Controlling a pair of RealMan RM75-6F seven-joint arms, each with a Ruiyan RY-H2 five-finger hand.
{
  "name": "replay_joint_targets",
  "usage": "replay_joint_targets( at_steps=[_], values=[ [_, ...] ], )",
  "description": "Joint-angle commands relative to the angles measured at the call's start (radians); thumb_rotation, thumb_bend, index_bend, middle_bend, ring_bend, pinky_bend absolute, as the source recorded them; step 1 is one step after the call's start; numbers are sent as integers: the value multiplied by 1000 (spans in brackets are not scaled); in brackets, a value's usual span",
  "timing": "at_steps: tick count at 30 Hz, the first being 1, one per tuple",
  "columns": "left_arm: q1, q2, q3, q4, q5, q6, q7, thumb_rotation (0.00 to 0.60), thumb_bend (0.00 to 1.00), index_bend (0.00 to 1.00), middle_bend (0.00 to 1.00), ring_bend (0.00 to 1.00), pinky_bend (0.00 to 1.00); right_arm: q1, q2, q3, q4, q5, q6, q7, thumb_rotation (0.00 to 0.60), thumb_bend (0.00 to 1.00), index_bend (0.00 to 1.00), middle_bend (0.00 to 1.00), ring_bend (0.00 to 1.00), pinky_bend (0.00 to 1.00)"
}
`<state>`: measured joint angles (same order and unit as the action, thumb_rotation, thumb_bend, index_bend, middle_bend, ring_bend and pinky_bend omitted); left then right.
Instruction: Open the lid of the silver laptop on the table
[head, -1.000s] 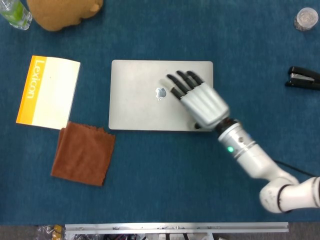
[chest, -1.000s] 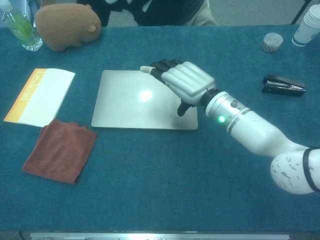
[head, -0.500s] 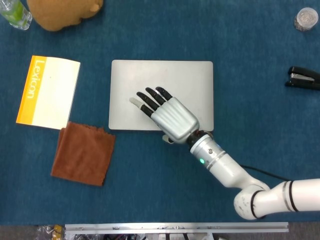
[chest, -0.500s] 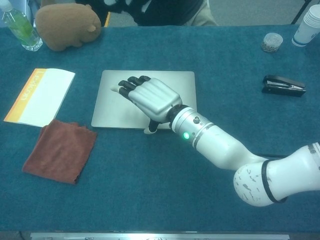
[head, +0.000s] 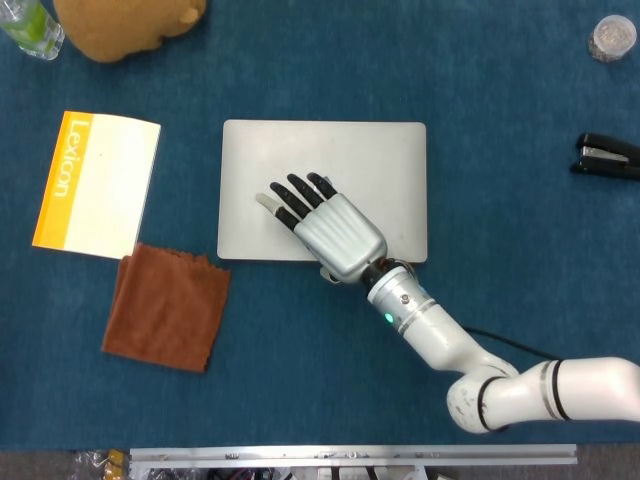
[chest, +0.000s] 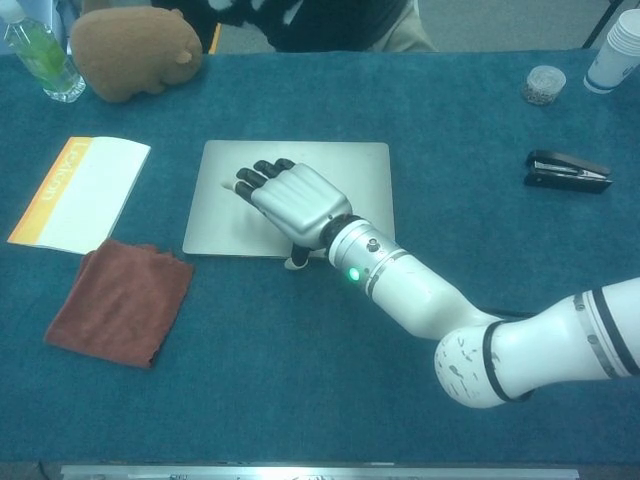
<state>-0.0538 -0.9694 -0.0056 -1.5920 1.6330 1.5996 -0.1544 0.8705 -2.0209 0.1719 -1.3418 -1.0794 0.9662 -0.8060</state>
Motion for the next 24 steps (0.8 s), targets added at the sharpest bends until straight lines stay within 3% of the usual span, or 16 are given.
replay_joint_targets(
  at_steps=[1,24],
  values=[
    [1,-2,1,4,-2,0,-4,600,397,323,298,216,240,5,-14,0,19,1,-2,2,600,3,0,75,15,122],
    [2,-13,-2,29,-19,-8,-28,600,397,323,298,216,240,18,-51,10,95,-2,-4,7,600,9,0,75,15,122]
  ],
)
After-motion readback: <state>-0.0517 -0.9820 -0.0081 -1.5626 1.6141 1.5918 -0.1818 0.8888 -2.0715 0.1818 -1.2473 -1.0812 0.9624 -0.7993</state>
